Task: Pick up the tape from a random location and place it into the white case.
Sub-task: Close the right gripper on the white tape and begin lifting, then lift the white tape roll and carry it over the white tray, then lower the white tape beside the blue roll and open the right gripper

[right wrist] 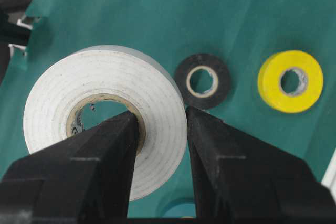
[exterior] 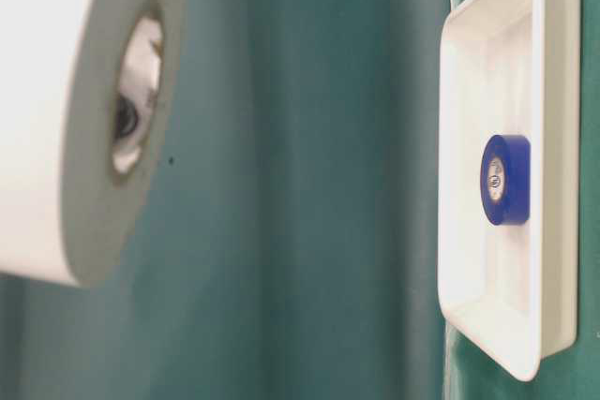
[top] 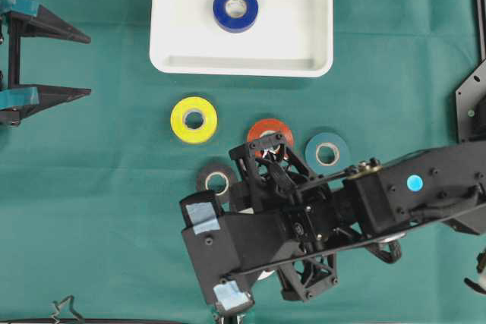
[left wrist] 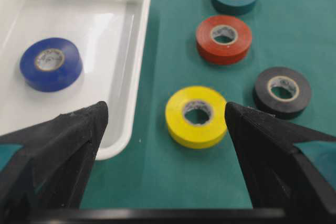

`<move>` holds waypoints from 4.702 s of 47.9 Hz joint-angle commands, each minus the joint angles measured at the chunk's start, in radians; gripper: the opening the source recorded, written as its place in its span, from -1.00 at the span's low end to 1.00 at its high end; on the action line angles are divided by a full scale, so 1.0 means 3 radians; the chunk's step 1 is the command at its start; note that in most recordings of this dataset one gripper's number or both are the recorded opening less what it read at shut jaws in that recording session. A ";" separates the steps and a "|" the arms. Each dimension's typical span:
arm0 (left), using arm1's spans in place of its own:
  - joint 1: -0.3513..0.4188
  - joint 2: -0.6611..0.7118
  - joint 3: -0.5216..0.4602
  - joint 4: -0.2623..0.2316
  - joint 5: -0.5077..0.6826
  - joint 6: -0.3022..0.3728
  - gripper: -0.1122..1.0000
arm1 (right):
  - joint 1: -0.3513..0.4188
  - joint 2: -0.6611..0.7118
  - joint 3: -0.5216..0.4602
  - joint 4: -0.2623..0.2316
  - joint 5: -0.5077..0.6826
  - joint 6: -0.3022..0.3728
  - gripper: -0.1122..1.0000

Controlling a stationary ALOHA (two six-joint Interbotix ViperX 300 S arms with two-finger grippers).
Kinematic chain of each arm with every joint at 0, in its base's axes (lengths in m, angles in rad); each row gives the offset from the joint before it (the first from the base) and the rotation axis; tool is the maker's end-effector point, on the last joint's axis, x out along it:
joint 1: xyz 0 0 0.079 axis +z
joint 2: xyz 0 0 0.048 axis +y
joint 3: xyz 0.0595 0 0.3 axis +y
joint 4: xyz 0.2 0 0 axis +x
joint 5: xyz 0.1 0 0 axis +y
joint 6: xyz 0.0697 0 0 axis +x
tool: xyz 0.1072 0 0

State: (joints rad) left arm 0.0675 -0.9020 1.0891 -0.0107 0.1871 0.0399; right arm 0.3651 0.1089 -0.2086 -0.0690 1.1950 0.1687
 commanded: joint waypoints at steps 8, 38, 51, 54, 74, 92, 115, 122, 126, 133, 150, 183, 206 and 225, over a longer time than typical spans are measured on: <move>-0.0005 0.0010 -0.0041 -0.0005 -0.0015 0.0005 0.96 | -0.0005 -0.0123 -0.0092 -0.0005 -0.0015 0.0010 -0.27; -0.0005 0.0000 -0.0041 -0.0005 -0.0005 0.0000 0.96 | -0.0066 -0.0123 -0.0072 -0.0097 -0.0010 0.0005 -0.27; -0.0005 0.0000 -0.0041 -0.0005 -0.0005 0.0000 0.96 | -0.0343 -0.0123 -0.0061 -0.0097 0.0010 -0.0020 -0.27; -0.0005 0.0000 -0.0041 -0.0010 -0.0005 0.0005 0.96 | -0.0455 -0.0123 -0.0051 -0.0097 0.0031 -0.0031 -0.27; -0.0005 0.0000 -0.0041 -0.0005 -0.0005 0.0005 0.96 | -0.1483 -0.0123 0.0041 -0.0097 0.0010 -0.0266 -0.27; -0.0005 -0.0005 -0.0041 -0.0005 -0.0005 0.0005 0.96 | -0.2362 0.0010 0.0133 -0.0240 -0.0286 -0.0414 -0.27; -0.0005 0.0000 -0.0041 -0.0005 -0.0005 0.0000 0.96 | -0.2623 0.0072 0.0210 -0.0240 -0.0383 -0.0424 -0.27; -0.0005 0.0000 -0.0041 -0.0010 -0.0005 0.0000 0.96 | -0.2700 -0.0097 0.0440 -0.0240 -0.0414 -0.0424 -0.27; -0.0005 0.0000 -0.0041 -0.0005 -0.0005 0.0000 0.96 | -0.2766 -0.0225 0.0654 -0.0240 -0.0501 -0.0414 -0.27; -0.0005 0.0000 -0.0046 -0.0005 -0.0005 0.0000 0.96 | -0.2828 -0.0430 0.0977 -0.0240 -0.0680 -0.0414 -0.27; 0.0026 -0.0005 -0.0041 -0.0010 -0.0005 0.0000 0.96 | -0.2848 -0.0608 0.1258 -0.0240 -0.0966 -0.0409 -0.27; 0.0026 -0.0005 -0.0041 -0.0005 -0.0005 0.0000 0.96 | -0.2853 -0.0608 0.1273 -0.0240 -0.0966 -0.0414 -0.27; 0.0026 -0.0010 -0.0041 -0.0010 -0.0005 0.0005 0.96 | -0.2853 -0.0608 0.1273 -0.0240 -0.0966 -0.0414 -0.27; 0.0026 -0.0010 -0.0041 -0.0005 -0.0010 0.0000 0.96 | -0.2853 -0.0608 0.1421 -0.0240 -0.1094 -0.0378 -0.27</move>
State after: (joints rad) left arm 0.0736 -0.9097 1.0891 -0.0107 0.1902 0.0399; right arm -0.4878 -0.0445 0.2178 -0.1396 0.8912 0.0506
